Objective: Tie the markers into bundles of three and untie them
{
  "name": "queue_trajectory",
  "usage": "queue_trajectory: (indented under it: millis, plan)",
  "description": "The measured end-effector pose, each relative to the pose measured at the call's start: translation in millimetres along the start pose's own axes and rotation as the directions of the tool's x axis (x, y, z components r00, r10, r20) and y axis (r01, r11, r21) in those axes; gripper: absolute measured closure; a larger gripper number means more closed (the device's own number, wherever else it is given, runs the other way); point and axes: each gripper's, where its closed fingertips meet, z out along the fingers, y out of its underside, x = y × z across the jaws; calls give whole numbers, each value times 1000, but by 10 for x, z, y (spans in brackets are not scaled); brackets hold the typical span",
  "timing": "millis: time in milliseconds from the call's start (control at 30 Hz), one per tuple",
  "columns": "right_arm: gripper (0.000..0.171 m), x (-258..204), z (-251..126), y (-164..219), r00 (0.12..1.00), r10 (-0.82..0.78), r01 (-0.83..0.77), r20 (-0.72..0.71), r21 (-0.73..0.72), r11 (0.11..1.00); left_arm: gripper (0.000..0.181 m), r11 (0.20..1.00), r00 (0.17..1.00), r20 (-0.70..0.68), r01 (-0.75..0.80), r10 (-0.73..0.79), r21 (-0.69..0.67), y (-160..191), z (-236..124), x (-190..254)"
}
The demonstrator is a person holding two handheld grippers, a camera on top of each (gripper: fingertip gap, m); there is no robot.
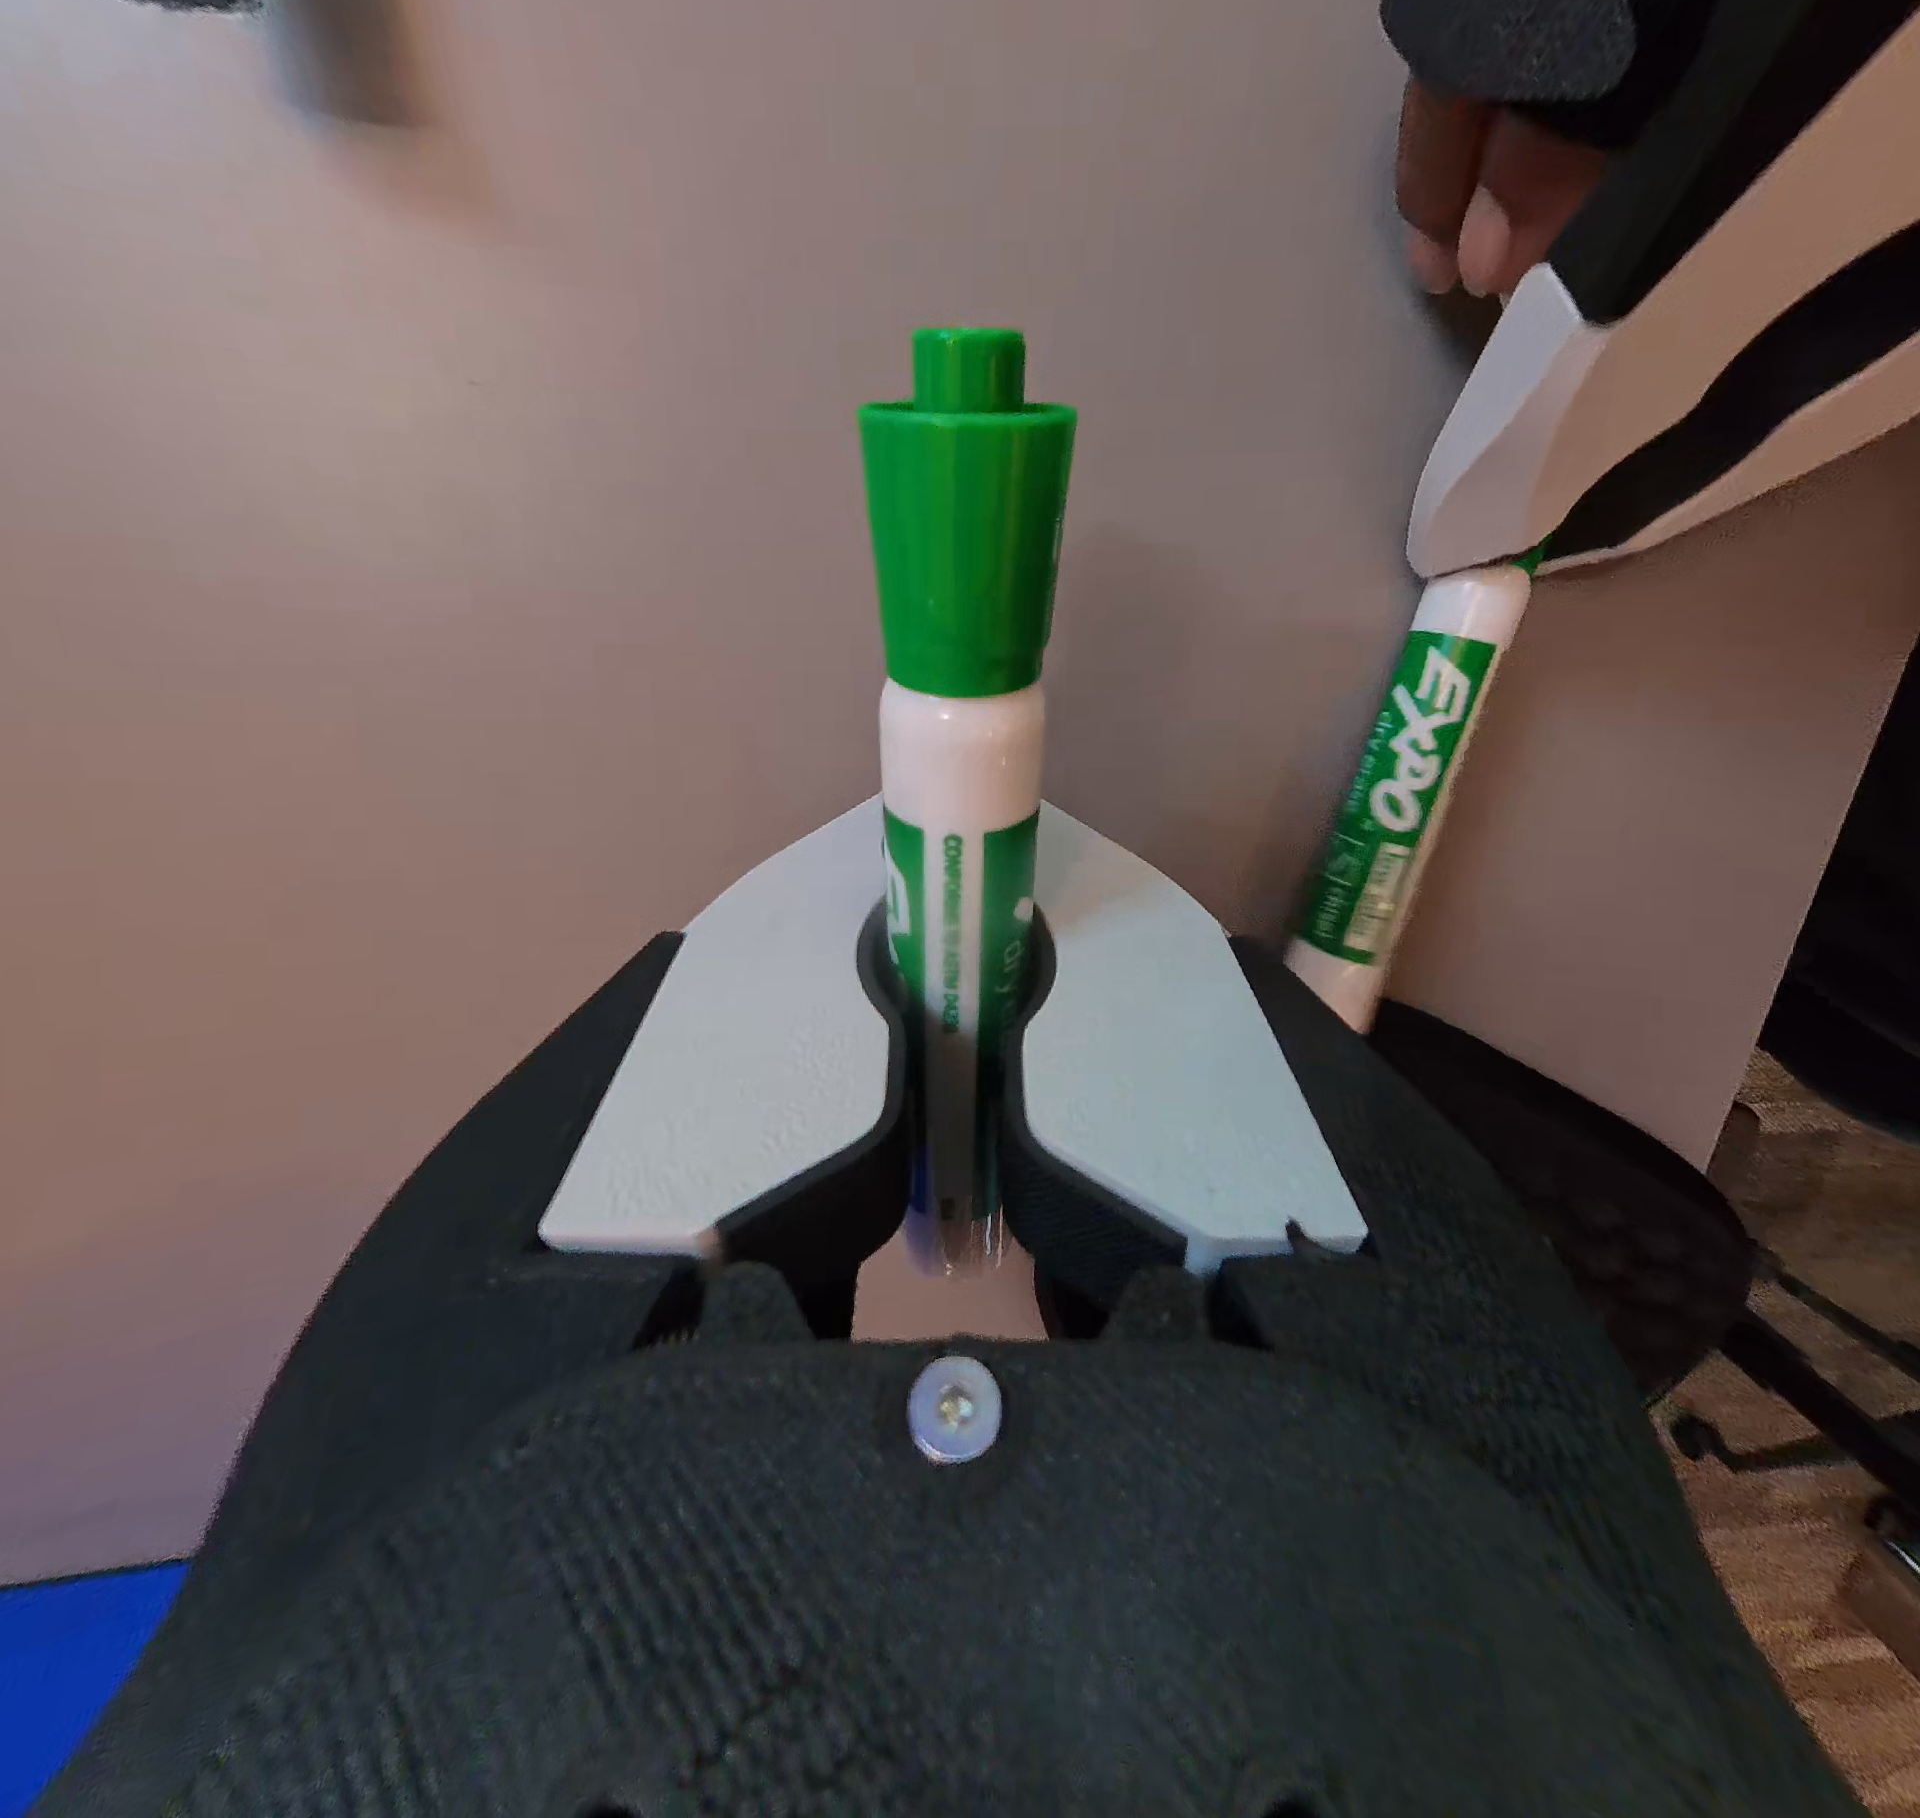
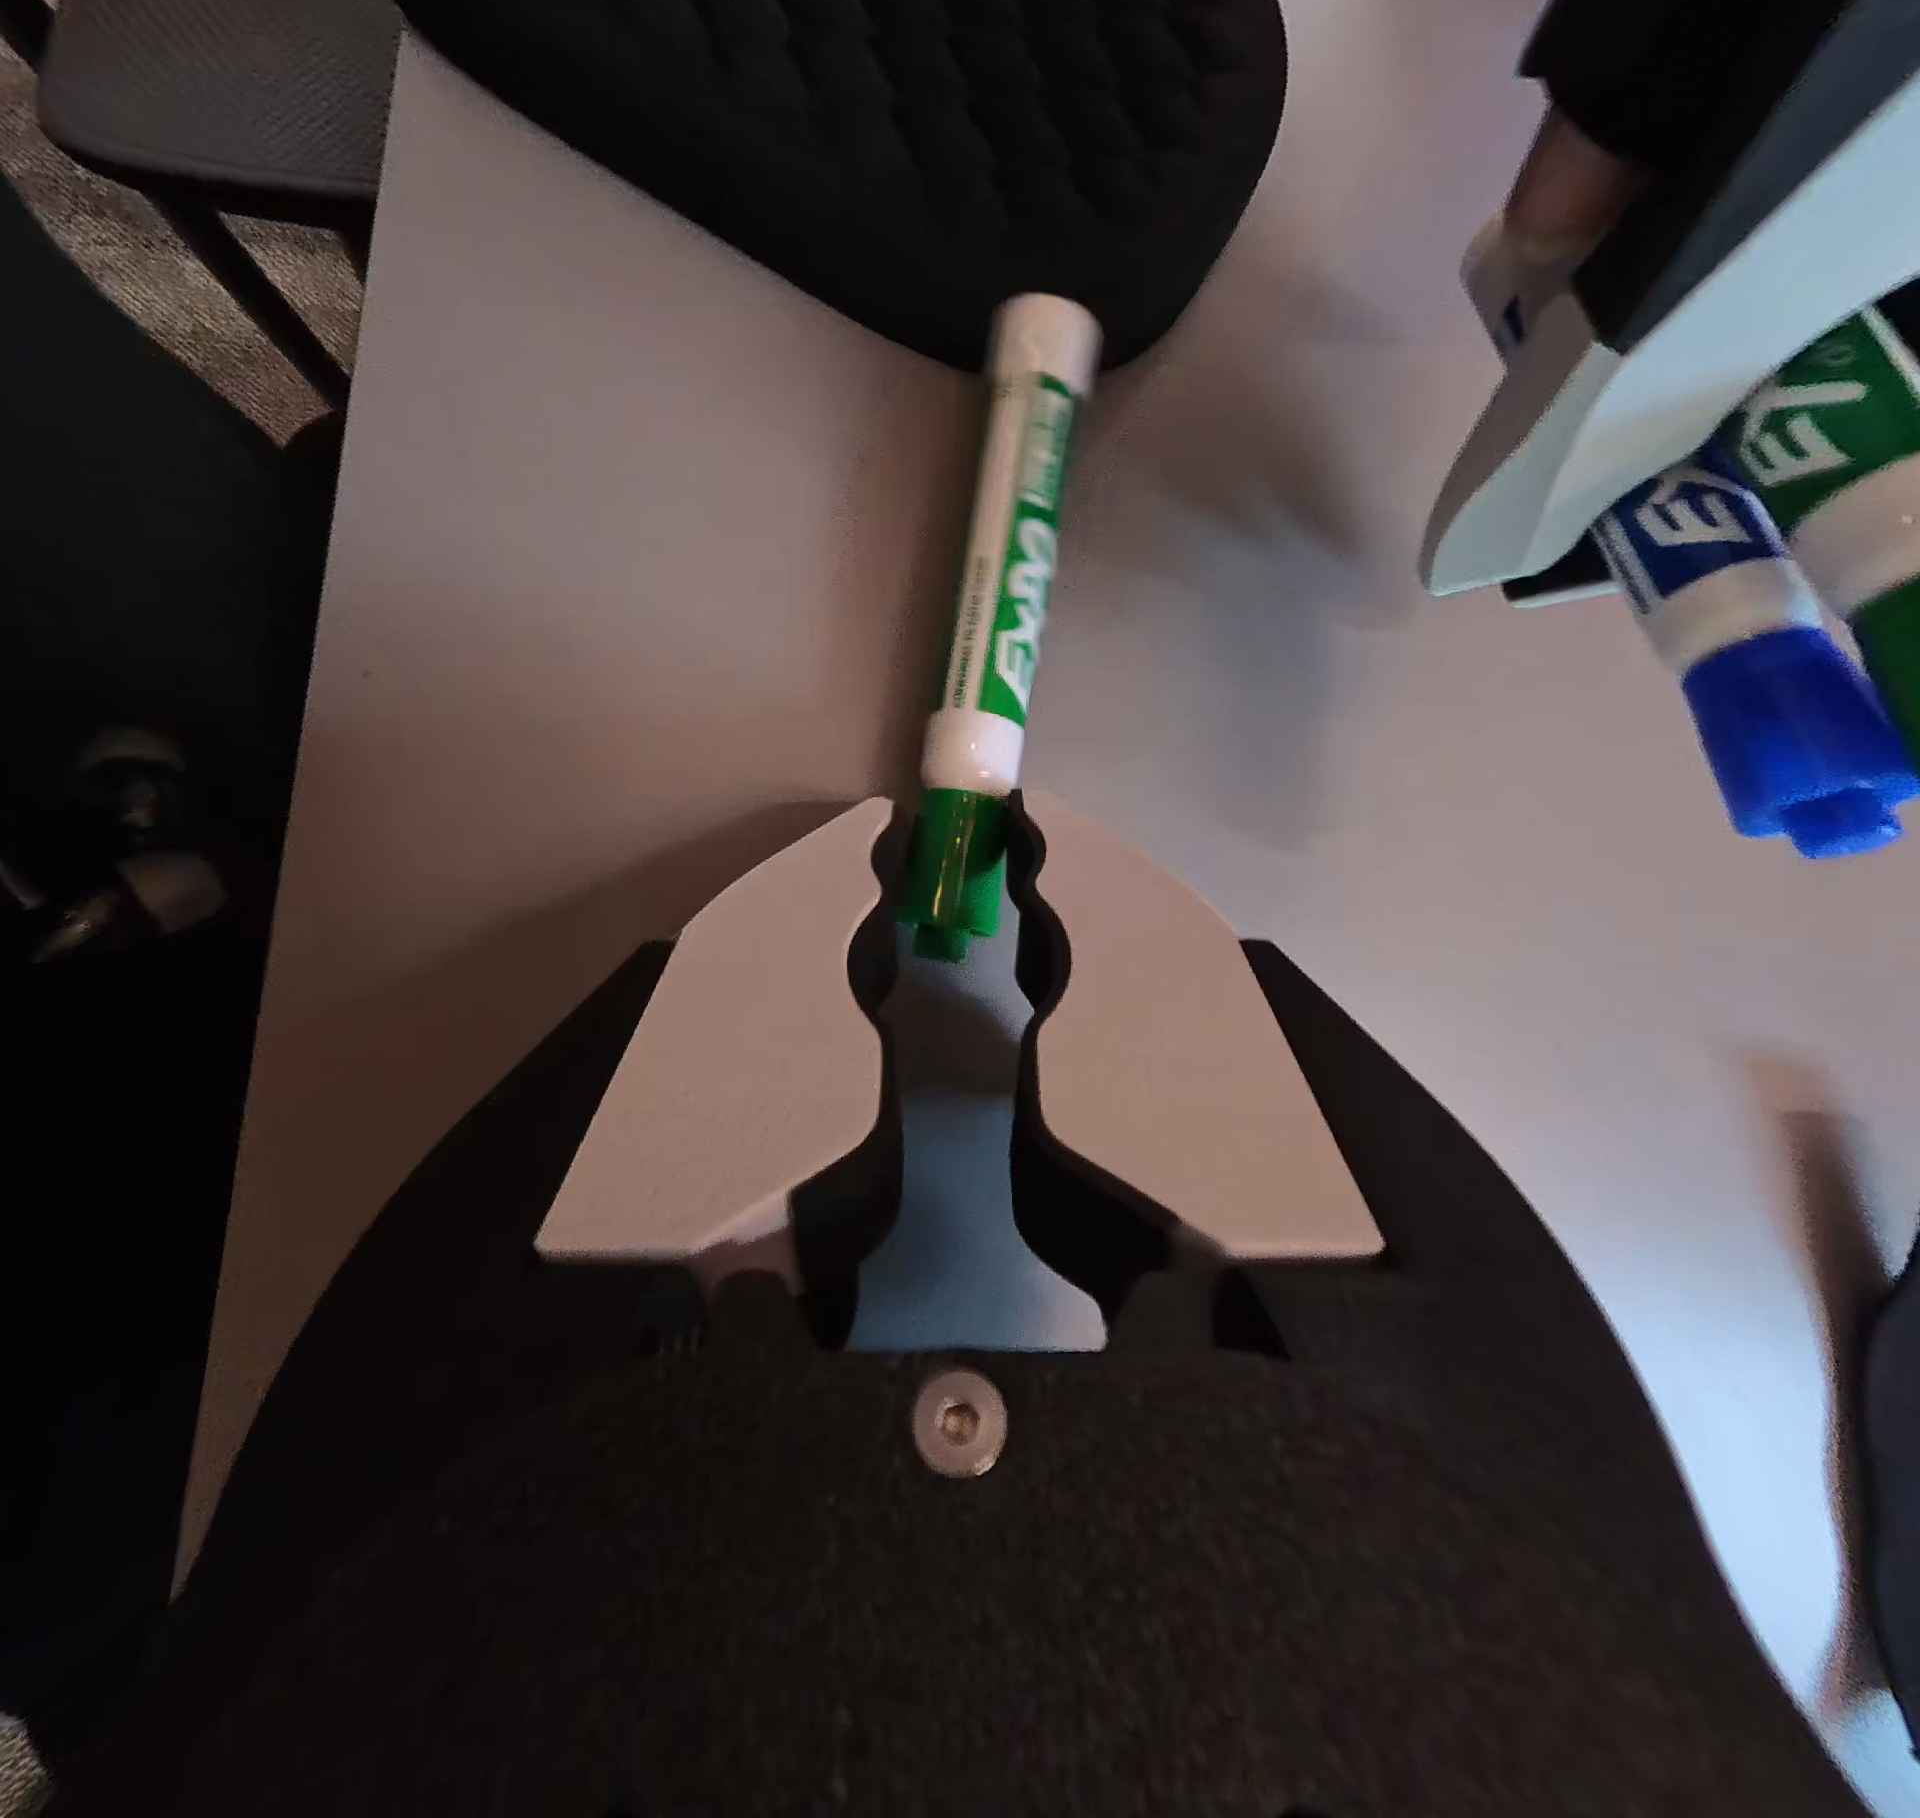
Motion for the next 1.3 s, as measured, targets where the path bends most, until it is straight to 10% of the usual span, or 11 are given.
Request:
queue_trajectory:
  millis: [33,733,1300]
  plan:
    - [153,-1,-48,-5,1000,-1,1,9,22,1000,167,1000,1000,6,-2,2,9,-5,-1,6]
    - [154,628,-1208,-4,984,170,-141,-56,344,928,167,1000,1000,-6,-7,7,21,-27,179,79]
    - [171,1024,-951,-117,989,147,-132,-9,396,909,167,999,998,-40,-40,41,24,-214,254,129]
